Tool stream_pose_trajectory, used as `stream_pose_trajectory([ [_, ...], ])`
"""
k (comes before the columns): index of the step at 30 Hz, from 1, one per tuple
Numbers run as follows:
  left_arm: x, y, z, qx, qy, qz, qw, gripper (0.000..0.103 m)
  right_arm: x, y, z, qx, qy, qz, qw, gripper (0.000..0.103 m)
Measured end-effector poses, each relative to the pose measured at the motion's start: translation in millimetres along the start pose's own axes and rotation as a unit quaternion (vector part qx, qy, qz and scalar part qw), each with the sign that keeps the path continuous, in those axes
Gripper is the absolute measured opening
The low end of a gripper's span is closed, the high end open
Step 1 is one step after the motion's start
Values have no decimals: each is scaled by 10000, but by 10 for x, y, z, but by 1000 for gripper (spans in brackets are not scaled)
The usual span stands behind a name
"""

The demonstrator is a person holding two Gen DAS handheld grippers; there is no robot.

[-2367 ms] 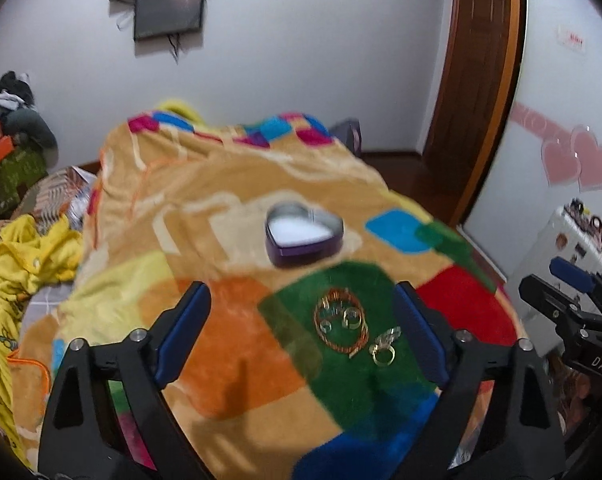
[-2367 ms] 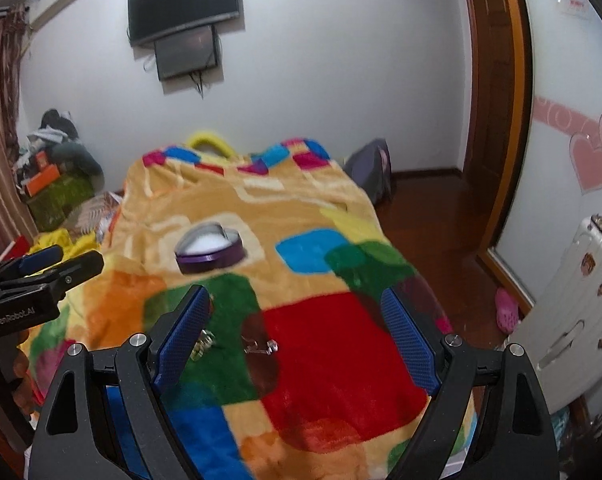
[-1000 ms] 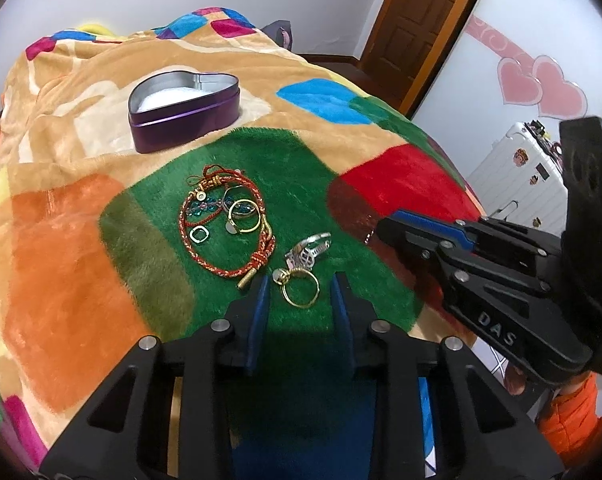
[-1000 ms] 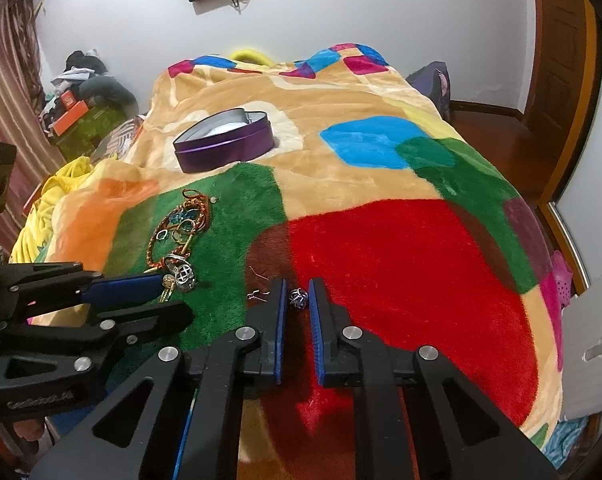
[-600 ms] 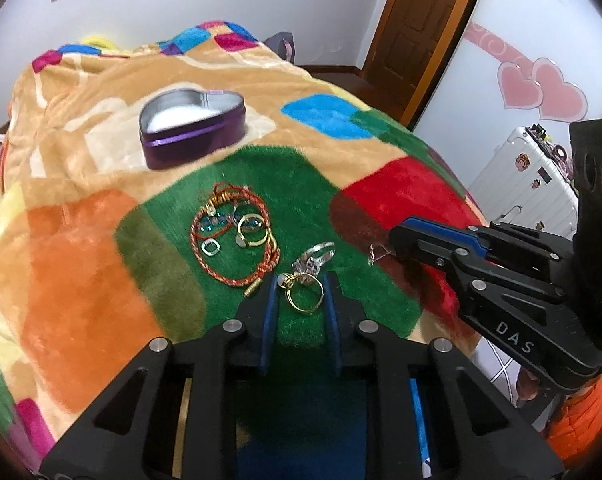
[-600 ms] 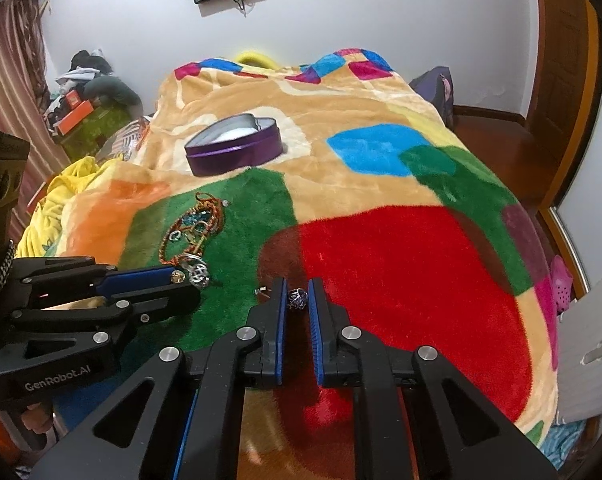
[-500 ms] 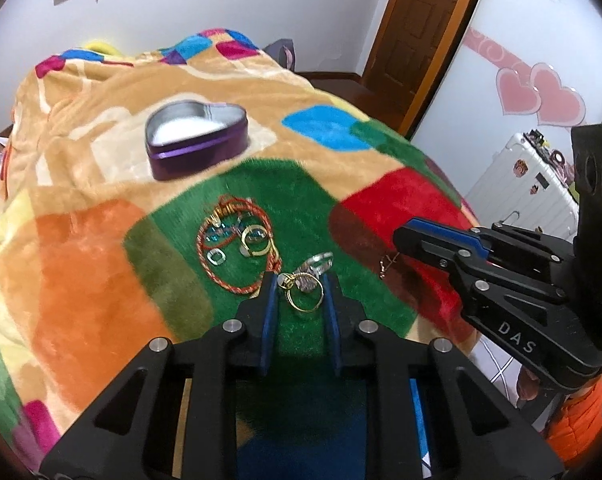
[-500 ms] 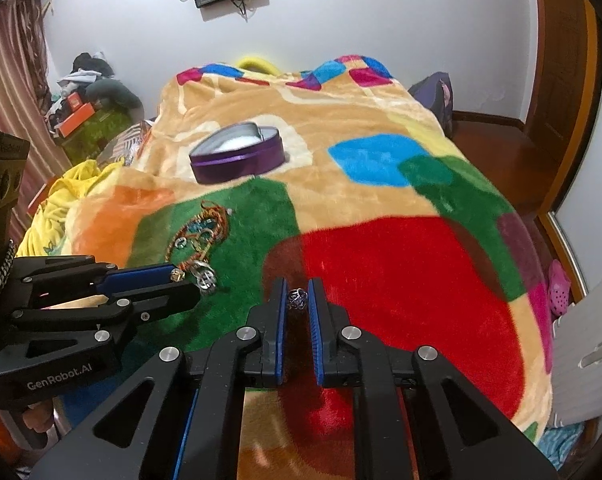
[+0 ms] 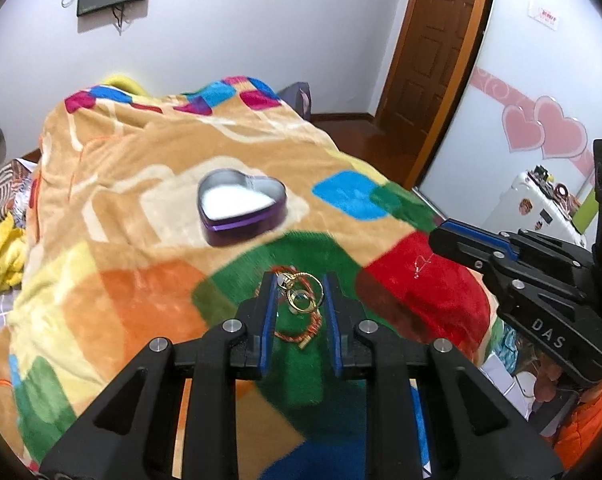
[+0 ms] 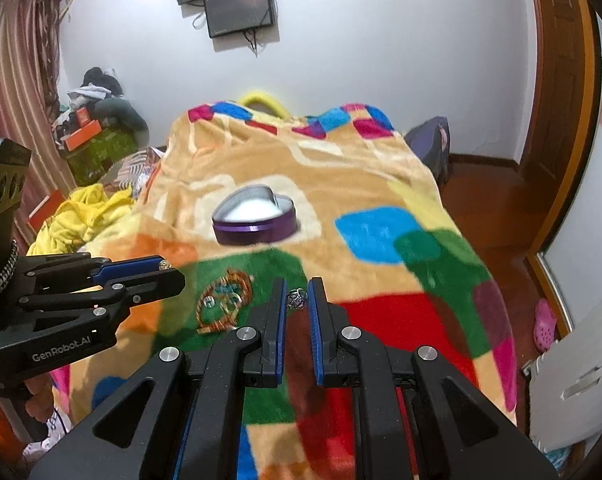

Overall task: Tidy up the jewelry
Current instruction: 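Carry the silver earring with the right tool while the left tool carries the gold ring to the tin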

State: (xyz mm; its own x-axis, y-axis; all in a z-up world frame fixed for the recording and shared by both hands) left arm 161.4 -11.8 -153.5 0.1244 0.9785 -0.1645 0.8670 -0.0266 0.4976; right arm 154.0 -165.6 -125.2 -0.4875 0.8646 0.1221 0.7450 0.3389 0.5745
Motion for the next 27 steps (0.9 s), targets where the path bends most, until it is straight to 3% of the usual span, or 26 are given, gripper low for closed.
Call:
stream_pose_trajectory([
  [13, 269, 254, -274, -547, 211, -112, 9982, 22, 277, 338, -57, -492, 54, -272, 9984, 10],
  [27, 469, 498, -135, -620, 236, -157, 9977, 22, 269, 668, 171, -634, 96, -306, 9975, 10],
])
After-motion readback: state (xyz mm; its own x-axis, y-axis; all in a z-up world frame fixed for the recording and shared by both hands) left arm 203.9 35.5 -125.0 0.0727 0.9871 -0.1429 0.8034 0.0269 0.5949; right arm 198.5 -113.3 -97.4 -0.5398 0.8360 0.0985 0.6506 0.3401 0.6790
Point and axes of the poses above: each gripper's, at about its wrist camera, not at the fingertips, and z roughly the way its jaws point, x to its left, y to its top, the point moved 1 cm from there along z, roughly the way its jaws point, and after that the axes turned 15 degrees about x, right-handed, at the moved point
